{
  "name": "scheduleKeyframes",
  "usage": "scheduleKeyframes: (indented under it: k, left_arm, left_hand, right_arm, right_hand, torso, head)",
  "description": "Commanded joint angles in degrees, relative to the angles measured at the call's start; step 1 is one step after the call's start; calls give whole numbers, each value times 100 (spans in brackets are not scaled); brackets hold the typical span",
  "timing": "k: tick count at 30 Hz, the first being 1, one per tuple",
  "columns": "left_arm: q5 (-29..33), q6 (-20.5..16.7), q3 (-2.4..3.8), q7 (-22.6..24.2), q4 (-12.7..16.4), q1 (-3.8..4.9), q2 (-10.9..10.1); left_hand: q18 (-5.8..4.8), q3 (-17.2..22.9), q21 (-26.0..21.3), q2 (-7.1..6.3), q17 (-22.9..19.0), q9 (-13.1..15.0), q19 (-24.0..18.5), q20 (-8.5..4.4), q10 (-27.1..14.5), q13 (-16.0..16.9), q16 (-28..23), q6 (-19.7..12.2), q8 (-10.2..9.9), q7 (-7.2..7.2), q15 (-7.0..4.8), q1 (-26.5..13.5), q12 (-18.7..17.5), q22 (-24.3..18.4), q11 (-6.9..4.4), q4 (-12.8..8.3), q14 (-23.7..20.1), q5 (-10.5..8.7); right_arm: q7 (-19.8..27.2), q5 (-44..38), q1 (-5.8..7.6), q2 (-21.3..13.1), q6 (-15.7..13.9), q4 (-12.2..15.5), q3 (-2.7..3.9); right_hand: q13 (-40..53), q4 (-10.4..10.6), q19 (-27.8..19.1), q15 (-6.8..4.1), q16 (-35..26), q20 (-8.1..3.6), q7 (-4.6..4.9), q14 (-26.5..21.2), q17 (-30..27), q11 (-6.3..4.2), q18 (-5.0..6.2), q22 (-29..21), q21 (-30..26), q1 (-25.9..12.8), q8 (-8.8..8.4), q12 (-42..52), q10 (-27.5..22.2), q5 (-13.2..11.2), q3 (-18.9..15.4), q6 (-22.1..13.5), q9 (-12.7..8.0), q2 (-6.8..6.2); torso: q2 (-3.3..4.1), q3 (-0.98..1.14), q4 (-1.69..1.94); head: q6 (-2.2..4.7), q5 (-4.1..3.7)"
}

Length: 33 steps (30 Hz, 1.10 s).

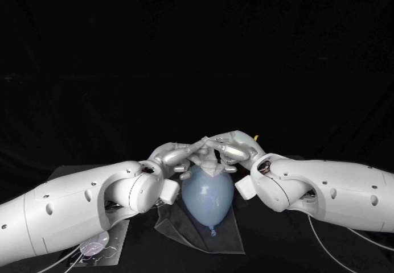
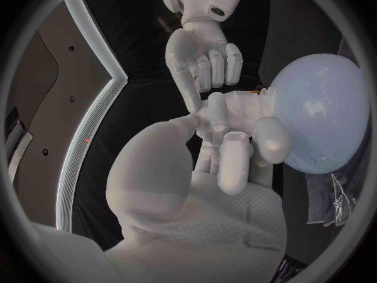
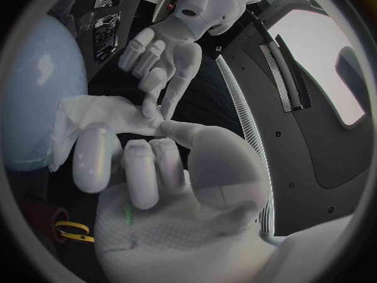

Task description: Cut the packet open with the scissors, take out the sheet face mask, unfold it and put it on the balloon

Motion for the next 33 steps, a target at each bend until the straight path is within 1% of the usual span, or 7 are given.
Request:
scheduleKeyframes:
  k: [1, 8, 12, 14, 25, 29, 33]
  left_arm:
    - [7, 0, 6, 9, 15, 3, 27]
    - [7, -63, 7, 30, 16, 3, 19]
    - [7, -111, 7, 37, 16, 3, 13]
    - [7, -129, 7, 41, 16, 3, 12]
    - [7, -243, 7, 94, 20, 3, -10]
    - [-17, -236, 6, 97, 30, 3, -42]
    - [-74, -213, 6, 81, 48, 3, -91]
  left_hand:
    - [9, -12, 0, -39, 22, 12, 53, -9, 31, 7, 35, 55, -31, -23, -24, 61, 20, 19, -13, -23, 178, 2]
    - [4, 579, 24, 77, 23, 62, 73, -42, 58, -31, 38, 68, 3, -44, -57, 631, -35, 54, -42, -443, 183, 7]
    - [-1, 1174, 54, -79, 11, 168, 86, -47, 86, -72, 35, 108, 92, -43, -59, 627, -91, 91, -50, -639, 182, 12]
    - [0, 1673, 75, -258, 5, 302, 86, -53, 140, -88, 36, 102, 180, -54, -63, 425, -104, 116, -46, -754, 183, 19]
    - [-4, 2116, 108, -390, 9, 487, 88, -61, 169, -82, 41, 77, 289, -61, -74, 232, -89, 152, -62, -920, 188, 43]
    - [-5, 2323, 131, -476, 64, 602, 87, -72, 194, -67, 75, 79, 352, -72, -85, 78, -55, 175, -76, -1028, 206, 231]
    - [-5, 2413, 148, -549, 146, 701, 83, -86, 219, -52, 123, 90, 405, -87, -98, -67, -13, 191, -89, -1102, 228, 661]
  right_arm:
    - [7, -92, 2, 17, 192, 46, 4]
    - [21, -104, 2, 2, 178, 74, 4]
    - [39, -105, 2, -12, 166, 96, 4]
    - [47, -105, 2, -17, 157, 103, 4]
    - [81, -106, 2, -35, 107, 103, 5]
    - [142, -87, 2, -47, 22, 97, 5]
    - [230, -40, 2, -64, -91, 102, 7]
  right_hand:
    - [1351, 21, -26, -2, 25, 21, 17, 641, 1505, 33, 45, 987, 2, 80, 9, 8, 479, 34, 24, -17, -1, 17]
    - [1355, 12, -19, 0, 25, 22, 18, 641, 1505, 34, 43, 991, 17, 94, 5, 17, 483, 53, 33, -21, -3, 16]
    - [1354, 8, -15, 0, 25, 23, 19, 641, 1505, 35, 41, 994, 25, 100, 5, 16, 482, 62, 36, -21, -3, 15]
    - [1358, 2, -15, 1, 25, 24, 19, 641, 1505, 35, 41, 994, 25, 107, 5, 24, 485, 74, 40, -21, -3, 12]
    - [1362, -4, -11, 1, 25, 24, 20, 641, 1505, 35, 40, 996, 34, 114, 4, 30, 488, 87, 43, -21, -4, 10]
    - [1372, -11, 11, 1, 25, 25, 20, 641, 1505, 36, 31, 1008, 76, 124, 5, 51, 497, 104, 48, -19, -4, 6]
    - [1381, -12, 25, 1, 25, 25, 21, 641, 1505, 36, 26, 1016, 103, 125, 5, 69, 504, 108, 48, -18, -4, 5]
  torso:
    - [-2, -2, -2]
    - [-1, 2, -1]
    - [3, 1, -2]
    - [2, 1, -2]
    - [-1, 0, -1]
    - [1, -1, 4]
    - [3, 1, 2]
  head:
    - [-15, 9]
    - [-26, 17]
    - [-35, 15]
    - [-39, 12]
    - [-55, 15]
    - [-68, 12]
    - [-85, 8]
